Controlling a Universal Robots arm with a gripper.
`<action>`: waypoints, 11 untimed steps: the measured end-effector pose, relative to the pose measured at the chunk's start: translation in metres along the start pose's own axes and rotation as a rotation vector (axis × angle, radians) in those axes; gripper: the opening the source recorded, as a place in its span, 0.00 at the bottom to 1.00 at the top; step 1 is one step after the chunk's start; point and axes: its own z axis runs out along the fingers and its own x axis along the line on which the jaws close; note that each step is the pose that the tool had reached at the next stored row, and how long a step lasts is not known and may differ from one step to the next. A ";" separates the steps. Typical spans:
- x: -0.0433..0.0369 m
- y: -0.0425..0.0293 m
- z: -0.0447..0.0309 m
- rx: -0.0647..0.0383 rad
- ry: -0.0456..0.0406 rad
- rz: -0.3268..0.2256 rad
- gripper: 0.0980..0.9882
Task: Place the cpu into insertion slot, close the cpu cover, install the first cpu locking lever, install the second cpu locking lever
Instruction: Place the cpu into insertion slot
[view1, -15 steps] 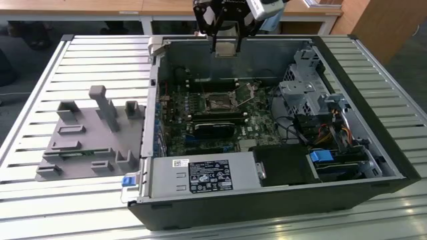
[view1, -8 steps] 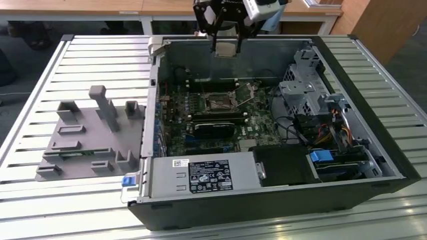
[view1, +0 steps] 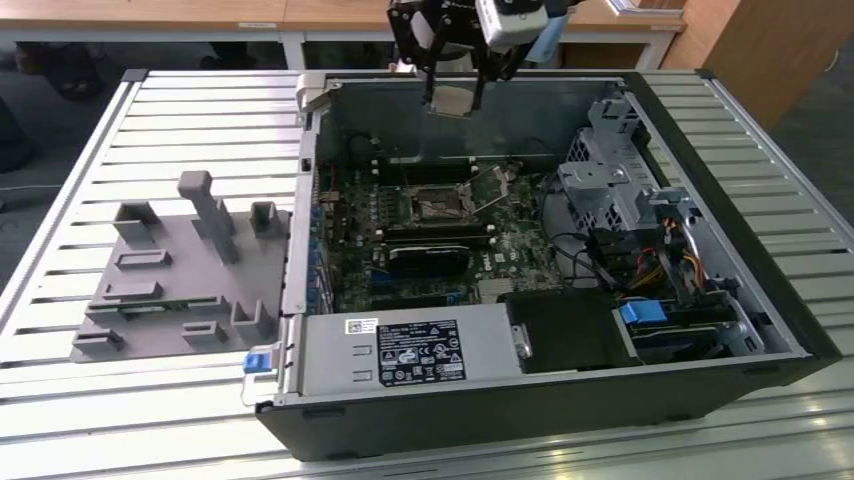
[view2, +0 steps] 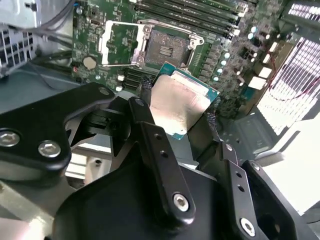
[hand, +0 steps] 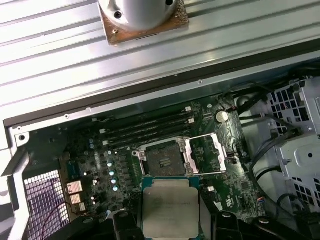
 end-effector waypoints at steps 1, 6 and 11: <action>0.0000 0.0000 0.0003 0.000 -0.0016 0.017 0.50; 0.0000 -0.0002 0.0019 -0.002 -0.0095 0.107 0.50; -0.0001 -0.0003 0.0032 -0.004 -0.0173 0.195 0.50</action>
